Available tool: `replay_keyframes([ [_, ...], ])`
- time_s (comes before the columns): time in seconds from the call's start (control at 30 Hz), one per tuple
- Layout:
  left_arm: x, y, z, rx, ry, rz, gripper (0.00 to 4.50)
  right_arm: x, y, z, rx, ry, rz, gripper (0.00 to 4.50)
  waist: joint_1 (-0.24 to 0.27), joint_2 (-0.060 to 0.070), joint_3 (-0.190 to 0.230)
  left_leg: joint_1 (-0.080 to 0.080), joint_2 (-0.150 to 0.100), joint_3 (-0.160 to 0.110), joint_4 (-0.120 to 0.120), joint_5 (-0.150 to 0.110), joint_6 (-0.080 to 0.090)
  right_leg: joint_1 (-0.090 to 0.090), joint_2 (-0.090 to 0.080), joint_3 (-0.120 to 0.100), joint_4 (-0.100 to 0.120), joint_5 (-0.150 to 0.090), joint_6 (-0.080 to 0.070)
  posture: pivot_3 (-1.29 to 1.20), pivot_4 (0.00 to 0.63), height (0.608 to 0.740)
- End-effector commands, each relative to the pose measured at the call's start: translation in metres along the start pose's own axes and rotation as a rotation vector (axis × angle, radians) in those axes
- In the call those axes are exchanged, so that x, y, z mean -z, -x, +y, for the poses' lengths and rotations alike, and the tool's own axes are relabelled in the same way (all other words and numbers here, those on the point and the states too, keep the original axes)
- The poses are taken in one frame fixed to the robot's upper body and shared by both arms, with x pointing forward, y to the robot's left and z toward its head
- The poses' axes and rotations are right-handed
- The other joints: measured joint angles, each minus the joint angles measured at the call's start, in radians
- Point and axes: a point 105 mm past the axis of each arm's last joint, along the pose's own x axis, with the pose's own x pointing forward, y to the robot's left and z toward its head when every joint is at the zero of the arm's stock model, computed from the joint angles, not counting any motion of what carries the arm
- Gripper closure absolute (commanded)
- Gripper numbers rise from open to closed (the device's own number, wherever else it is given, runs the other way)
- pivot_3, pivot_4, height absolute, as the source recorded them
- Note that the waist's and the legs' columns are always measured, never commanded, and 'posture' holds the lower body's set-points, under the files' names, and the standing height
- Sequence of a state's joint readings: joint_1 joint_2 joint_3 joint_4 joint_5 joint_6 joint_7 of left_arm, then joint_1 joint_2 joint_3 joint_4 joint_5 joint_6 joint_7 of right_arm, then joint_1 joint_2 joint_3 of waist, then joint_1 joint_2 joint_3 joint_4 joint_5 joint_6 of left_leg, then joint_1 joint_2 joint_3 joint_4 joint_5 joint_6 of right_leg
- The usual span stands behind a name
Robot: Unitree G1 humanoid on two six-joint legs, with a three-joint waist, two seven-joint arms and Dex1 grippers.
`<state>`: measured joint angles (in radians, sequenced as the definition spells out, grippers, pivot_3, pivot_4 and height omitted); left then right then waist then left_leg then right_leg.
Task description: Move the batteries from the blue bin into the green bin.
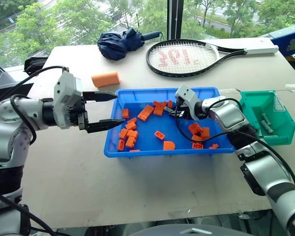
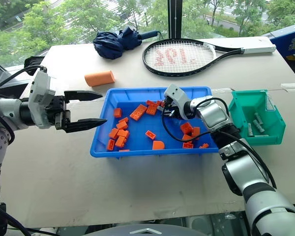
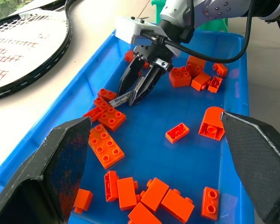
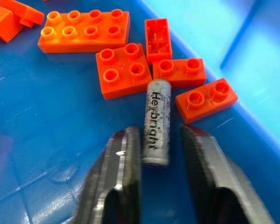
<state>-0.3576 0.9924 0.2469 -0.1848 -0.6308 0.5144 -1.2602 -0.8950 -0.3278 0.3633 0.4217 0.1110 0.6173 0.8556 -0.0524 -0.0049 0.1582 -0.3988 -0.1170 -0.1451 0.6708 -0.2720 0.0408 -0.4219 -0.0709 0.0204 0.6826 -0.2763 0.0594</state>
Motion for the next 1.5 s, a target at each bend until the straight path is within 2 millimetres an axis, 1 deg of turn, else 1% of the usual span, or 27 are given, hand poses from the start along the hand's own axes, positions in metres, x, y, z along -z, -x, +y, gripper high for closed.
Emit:
replay_keyframes([
  [0.03,-0.013,0.001,0.0,-0.003,-0.056,-0.021,0.0,-0.015,0.019,-0.001,0.015,0.033,-0.037,4.46,0.001,0.0,0.0,0.0,0.0,0.0,0.0,0.0,0.0,0.0,0.0,0.0,0.0,0.0,0.0,0.0,0.15,0.74],
  [0.1,-0.015,-0.003,-0.001,0.014,-0.059,-0.034,0.0,-0.023,0.034,-0.001,0.037,0.045,-0.06,4.46,0.002,0.0,0.0,0.0,0.0,0.0,0.0,0.0,0.0,0.0,0.0,0.0,0.0,0.0,0.0,0.0,0.15,0.74],
  [0.2,-0.02,-0.012,-0.001,0.041,-0.066,-0.07,0.0,-0.043,0.065,-0.004,0.117,0.049,-0.124,4.46,0.008,0.0,0.0,0.0,0.0,0.0,0.0,0.0,0.0,0.0,0.0,0.0,0.0,0.0,0.0,0.0,0.15,0.74],
  [0.27,-0.024,-0.019,-0.003,0.06,-0.073,-0.091,0.0,-0.055,0.09,-0.01,0.196,0.033,-0.169,4.46,0.01,0.0,0.0,0.0,0.0,0.0,0.0,0.0,0.0,0.0,0.0,0.0,0.0,0.0,0.0,0.0,0.15,0.74],
  [0.33,-0.034,-0.028,-0.004,0.081,-0.072,-0.146,0.0,-0.056,0.123,-0.018,0.299,0.001,-0.192,4.46,0.016,0.0,0.0,-0.001,0.0,0.0,0.0,0.0,0.0,0.0,0.0,0.0,0.0,0.0,0.0,0.0,0.15,0.74],
  [0.4,-0.044,-0.036,-0.004,0.104,-0.072,-0.2,0.0,-0.045,0.152,-0.026,0.408,-0.015,-0.161,4.46,0.023,-0.001,0.0,-0.001,0.0,-0.001,0.001,0.0,0.0,0.0,-0.001,-0.001,0.0,0.0,0.0,0.0,0.15,0.74],
  [0.43,-0.046,-0.039,-0.004,0.112,-0.07,-0.217,0.0,-0.04,0.162,-0.029,0.451,-0.019,-0.144,4.46,0.029,-0.001,0.0,-0.001,-0.001,-0.001,0.001,0.0,0.0,0.001,-0.001,-0.002,-0.001,0.0,0.0,0.0,0.15,0.74],
  [0.57,-0.052,-0.054,-0.003,0.17,-0.071,-0.259,0.0,-0.015,0.21,-0.042,0.648,-0.077,-0.089,4.46,0.035,-0.001,-0.001,-0.001,-0.001,0.0,0.001,0.0,0.0,0.001,-0.001,0.0,0.0,0.0,0.0,0.0,0.15,0.74],
  [0.63,-0.056,-0.059,-0.003,0.199,-0.075,-0.28,0.0,-0.003,0.226,-0.045,0.713,-0.102,-0.057,4.46,0.034,-0.001,-0.001,0.0,-0.001,0.001,0.001,0.0,0.0,0.0,-0.001,0.001,0.002,0.0,0.0,0.0,0.15,0.74],
  [0.7,-0.061,-0.068,-0.004,0.241,-0.078,-0.3,0.0,0.015,0.242,-0.047,0.78,-0.121,0.002,4.46,0.036,-0.001,-0.001,0.0,-0.001,0.002,0.001,0.0,0.0,-0.001,-0.001,0.002,0.004,0.0,0.0,0.0,0.15,0.74],
  [0.77,-0.063,-0.076,-0.004,0.279,-0.086,-0.309,0.0,0.032,0.25,-0.045,0.813,-0.144,0.05,4.46,0.04,-0.001,-0.001,0.0,-0.001,0.002,0.002,0.0,0.0,-0.001,-0.001,0.002,0.005,0.0,0.0,0.0,0.15,0.74],
  [0.83,-0.064,-0.082,-0.004,0.304,-0.099,-0.312,0.0,0.043,0.253,-0.043,0.825,-0.166,0.074,4.46,0.039,-0.001,-0.001,0.0,-0.001,0.002,0.002,0.0,0.0,0.0,-0.001,0.002,0.005,0.0,0.0,0.0,0.15,0.74],
  [0.97,-0.066,-0.087,-0.003,0.327,-0.115,-0.317,0.0,0.056,0.259,-0.042,0.847,-0.176,0.104,4.46,0.036,-0.001,-0.001,0.0,-0.001,0.004,0.003,0.0,0.0,-0.001,-0.001,0.004,0.007,0.0,0.0,0.0,0.15,0.74],
  [1.03,-0.065,-0.088,-0.002,0.323,-0.121,-0.313,0.0,0.056,0.26,-0.041,0.838,-0.177,0.095,3.5,0.035,-0.001,-0.001,0.001,-0.001,0.004,0.003,0.0,0.0,-0.001,-0.001,0.005,0.007,0.0,0.0,0.0,0.15,0.74],
  [1.07,-0.065,-0.087,-0.002,0.315,-0.124,-0.312,0.0,0.054,0.265,-0.043,0.869,-0.163,0.083,3.08,0.036,-0.001,-0.001,0.001,-0.001,0.004,0.003,0.0,0.0,-0.001,-0.001,0.005,0.007,0.0,0.0,0.0,0.15,0.74],
  [1.1,-0.065,-0.086,-0.002,0.309,-0.126,-0.312,0.0,0.053,0.268,-0.045,0.893,-0.152,0.074,2.54,0.036,-0.001,-0.001,0.001,-0.001,0.004,0.003,0.0,0.0,-0.001,-0.001,0.005,0.007,0.0,0.0,0.0,0.15,0.74],
  [1.13,-0.063,-0.083,-0.001,0.295,-0.125,-0.305,0.0,0.052,0.272,-0.046,0.915,-0.148,0.067,2.19,0.038,-0.001,-0.001,0.001,-0.001,0.004,0.003,0.0,0.0,-0.001,-0.001,0.005,0.007,0.0,0.0,0.0,0.15,0.74],
  [1.2,-0.058,-0.075,-0.003,0.279,-0.11,-0.282,0.0,0.051,0.275,-0.043,0.903,-0.152,0.037,1.33,0.038,-0.001,-0.001,0.001,-0.001,0.004,0.003,0.0,0.0,-0.001,-0.001,0.005,0.007,0.0,0.0,0.0,0.15,0.74],
  [1.3,-0.043,-0.06,-0.004,0.211,-0.083,-0.246,0.0,0.051,0.273,-0.031,0.831,-0.144,-0.045,1.33,0.037,-0.001,-0.001,0.001,-0.001,0.004,0.002,0.0,0.0,-0.001,-0.001,0.005,0.007,0.0,0.0,0.0,0.15,0.74],
  [1.37,-0.032,-0.051,-0.007,0.15,-0.062,-0.23,0.0,0.046,0.269,-0.02,0.776,-0.13,-0.168,1.33,0.036,-0.001,-0.001,0.001,0.0,0.004,0.002,0.0,0.0,-0.001,0.0,0.005,0.006,0.0,0.0,0.0,0.15,0.74],
  [1.4,-0.028,-0.047,-0.01,0.116,-0.053,-0.229,0.0,0.046,0.267,-0.013,0.739,-0.123,-0.208,1.33,0.038,-0.001,-0.001,0.001,0.0,0.004,0.002,0.0,0.0,-0.001,0.0,0.005,0.006,0.0,0.0,0.0,0.15,0.74],
  [1.43,-0.022,-0.044,-0.015,0.091,-0.041,-0.225,0.0,0.048,0.263,-0.003,0.688,-0.111,-0.252,1.33,0.039,-0.001,-0.001,0.001,0.0,0.004,0.002,0.0,0.0,-0.001,0.0,0.005,0.006,0.0,0.0,0.0,0.15,0.74],
  [1.47,-0.016,-0.04,-0.021,0.059,-0.018,-0.223,0.0,0.055,0.26,0.007,0.642,-0.111,-0.275,1.33,0.04,-0.001,-0.001,0.001,0.0,0.004,0.002,0.0,0.0,0.0,0.0,0.005,0.006,0.0,0.0,0.0,0.15,0.74],
  [1.5,-0.011,-0.037,-0.024,0.028,0.008,-0.223,0.0,0.061,0.261,0.014,0.633,-0.108,-0.289,1.33,0.043,-0.001,-0.001,0.002,0.0,0.004,0.002,0.0,0.0,0.0,0.0,0.005,0.006,0.0,0.0,0.0,0.15,0.74],
])
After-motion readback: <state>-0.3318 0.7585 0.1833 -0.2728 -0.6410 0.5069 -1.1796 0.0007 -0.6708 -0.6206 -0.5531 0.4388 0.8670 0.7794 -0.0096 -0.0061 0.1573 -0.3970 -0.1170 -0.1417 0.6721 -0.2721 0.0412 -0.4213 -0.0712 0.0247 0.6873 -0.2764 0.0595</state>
